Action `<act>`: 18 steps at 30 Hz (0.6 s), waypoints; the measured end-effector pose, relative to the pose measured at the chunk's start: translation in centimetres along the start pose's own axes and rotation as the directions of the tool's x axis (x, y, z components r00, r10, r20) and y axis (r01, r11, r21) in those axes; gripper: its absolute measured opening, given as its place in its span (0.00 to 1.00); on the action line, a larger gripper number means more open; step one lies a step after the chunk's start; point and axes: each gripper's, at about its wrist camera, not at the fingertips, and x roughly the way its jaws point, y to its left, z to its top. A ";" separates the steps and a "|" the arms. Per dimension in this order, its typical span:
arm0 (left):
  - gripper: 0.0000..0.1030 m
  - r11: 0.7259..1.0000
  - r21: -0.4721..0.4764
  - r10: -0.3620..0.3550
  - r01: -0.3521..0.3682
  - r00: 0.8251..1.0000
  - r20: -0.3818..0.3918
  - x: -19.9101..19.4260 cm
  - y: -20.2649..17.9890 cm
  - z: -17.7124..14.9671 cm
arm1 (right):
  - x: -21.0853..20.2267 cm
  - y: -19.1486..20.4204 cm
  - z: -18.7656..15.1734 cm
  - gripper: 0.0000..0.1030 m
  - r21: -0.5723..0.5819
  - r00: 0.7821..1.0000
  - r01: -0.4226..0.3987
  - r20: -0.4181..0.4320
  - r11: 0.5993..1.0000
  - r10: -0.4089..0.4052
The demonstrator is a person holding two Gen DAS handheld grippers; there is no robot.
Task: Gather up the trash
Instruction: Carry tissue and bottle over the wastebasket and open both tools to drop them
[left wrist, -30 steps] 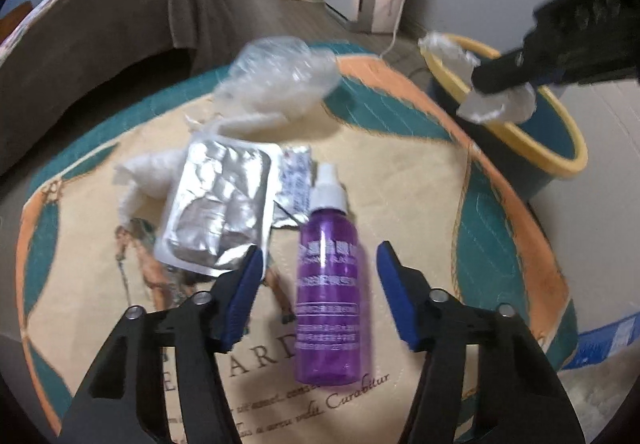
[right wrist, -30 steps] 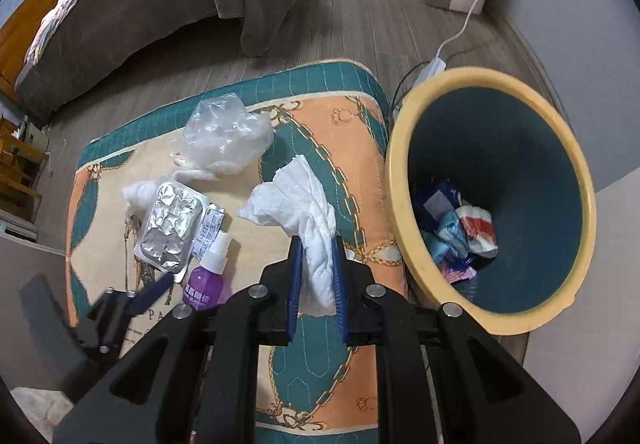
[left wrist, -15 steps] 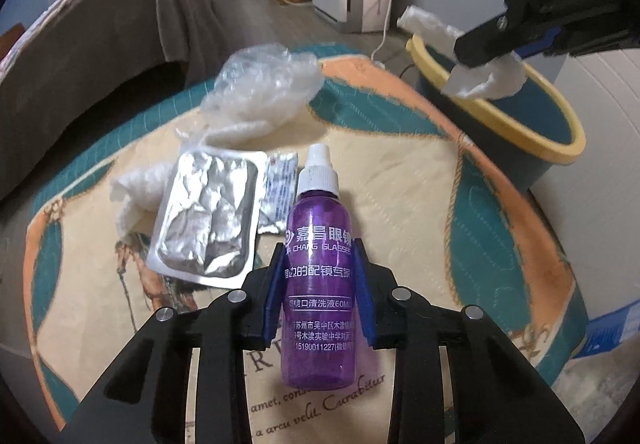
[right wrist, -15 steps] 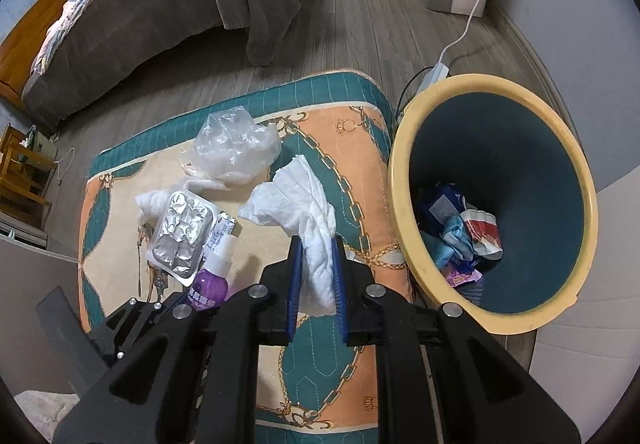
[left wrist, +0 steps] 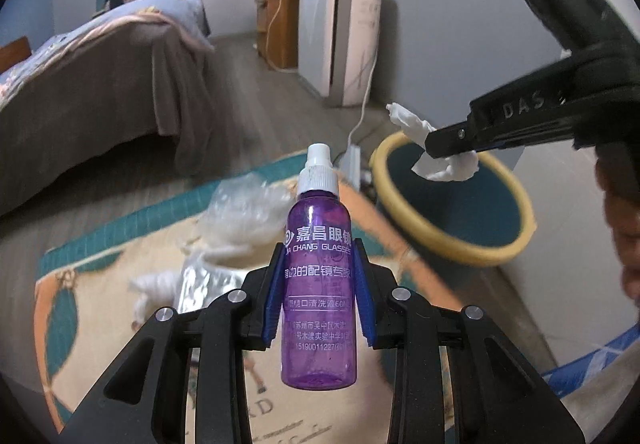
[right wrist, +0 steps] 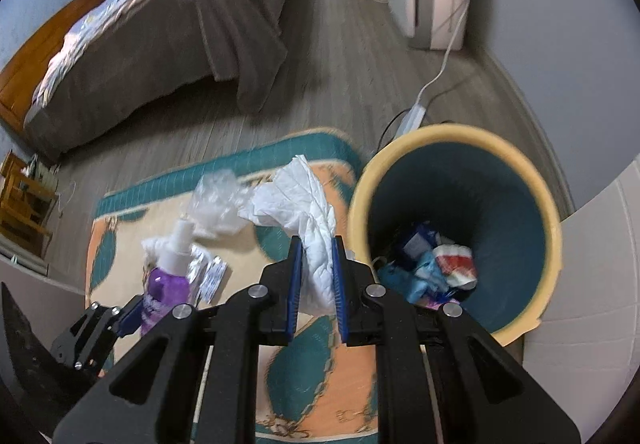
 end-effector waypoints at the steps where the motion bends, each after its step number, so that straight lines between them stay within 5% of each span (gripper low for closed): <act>1: 0.32 1.000 -0.002 -0.007 0.007 1.000 0.006 -0.1 -0.2 0.4 | -0.4 -0.6 0.3 0.14 0.010 1.000 0.004 0.012 1.000 -0.004; 9: 0.32 0.999 0.005 -0.054 0.054 0.999 -0.005 0.1 -2.6 3.2 | -2.1 -7.7 1.6 0.14 0.134 0.994 0.068 0.072 0.989 -0.078; 18: 0.32 0.990 0.081 -0.113 0.115 0.993 -0.025 2.2 -7.8 6.0 | -1.2 -15.4 0.6 0.14 0.261 0.992 0.112 0.024 0.959 -0.123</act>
